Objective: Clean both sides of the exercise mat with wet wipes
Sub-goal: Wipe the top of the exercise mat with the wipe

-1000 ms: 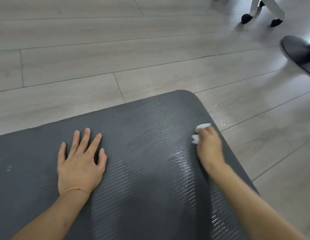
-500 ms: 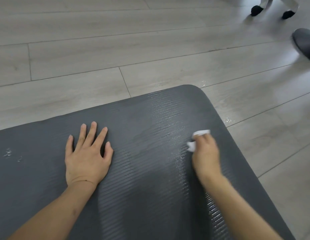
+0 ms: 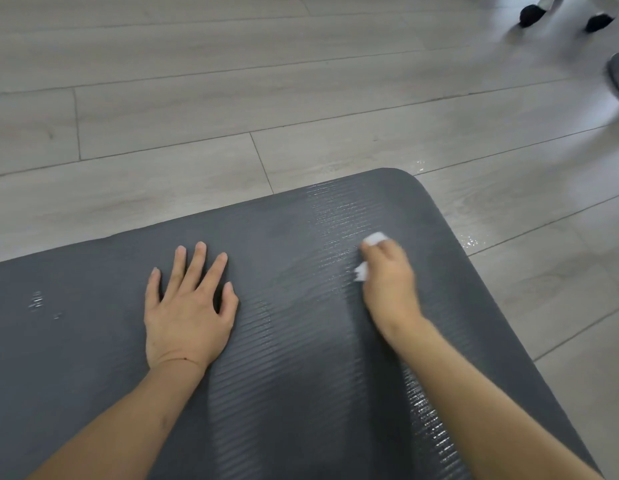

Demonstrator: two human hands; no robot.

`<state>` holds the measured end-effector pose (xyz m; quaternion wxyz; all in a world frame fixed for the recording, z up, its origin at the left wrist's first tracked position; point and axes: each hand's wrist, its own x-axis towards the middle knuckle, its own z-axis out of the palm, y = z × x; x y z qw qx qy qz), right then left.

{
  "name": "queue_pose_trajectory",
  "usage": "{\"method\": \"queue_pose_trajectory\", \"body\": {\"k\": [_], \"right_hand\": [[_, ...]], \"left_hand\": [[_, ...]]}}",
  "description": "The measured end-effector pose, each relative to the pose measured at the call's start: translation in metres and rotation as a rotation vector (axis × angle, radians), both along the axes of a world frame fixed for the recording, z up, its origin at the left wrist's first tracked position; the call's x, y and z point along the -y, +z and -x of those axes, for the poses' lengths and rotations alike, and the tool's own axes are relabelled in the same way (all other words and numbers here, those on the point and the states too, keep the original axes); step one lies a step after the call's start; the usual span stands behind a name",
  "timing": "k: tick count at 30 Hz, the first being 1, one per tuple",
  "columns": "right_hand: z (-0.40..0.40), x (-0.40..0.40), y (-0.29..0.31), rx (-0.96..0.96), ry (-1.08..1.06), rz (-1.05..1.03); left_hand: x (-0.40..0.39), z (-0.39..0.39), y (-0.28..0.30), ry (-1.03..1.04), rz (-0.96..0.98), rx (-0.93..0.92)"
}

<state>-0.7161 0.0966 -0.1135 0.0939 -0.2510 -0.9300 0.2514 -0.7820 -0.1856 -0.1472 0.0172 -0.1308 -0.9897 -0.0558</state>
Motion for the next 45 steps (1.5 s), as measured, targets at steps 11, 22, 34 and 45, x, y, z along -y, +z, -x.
{"method": "queue_pose_trajectory", "body": {"k": [11, 22, 34, 45], "right_hand": [[0.082, 0.015, 0.027, 0.011, 0.355, -0.193], [-0.026, 0.037, 0.015, 0.111, 1.055, -0.112], [0.019, 0.037, 0.006, 0.040, 1.011, -0.106], [0.174, 0.038, 0.017, 0.077, 0.735, -0.201]], "left_hand": [[0.001, 0.001, -0.004, -0.011, -0.016, -0.018], [0.001, 0.001, -0.005, -0.001, -0.026, -0.011], [0.002, 0.001, -0.005, -0.007, -0.021, -0.018], [0.002, -0.001, -0.006, -0.007, -0.037, -0.047]]}}
